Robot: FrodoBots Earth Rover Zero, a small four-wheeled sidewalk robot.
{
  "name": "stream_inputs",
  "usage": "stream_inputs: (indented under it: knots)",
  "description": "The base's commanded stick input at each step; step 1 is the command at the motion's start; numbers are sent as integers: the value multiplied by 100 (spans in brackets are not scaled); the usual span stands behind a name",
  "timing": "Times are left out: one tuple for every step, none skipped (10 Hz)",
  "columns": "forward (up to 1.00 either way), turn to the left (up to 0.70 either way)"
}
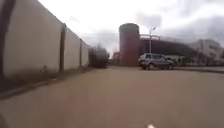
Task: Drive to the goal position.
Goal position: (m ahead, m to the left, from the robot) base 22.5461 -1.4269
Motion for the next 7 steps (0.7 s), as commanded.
stream_inputs:
  knots:
    - [100, 0]
    - [100, 0]
    - [100, 0]
    - [100, 0]
    - [100, 0]
    - [100, 0]
    - [100, 0]
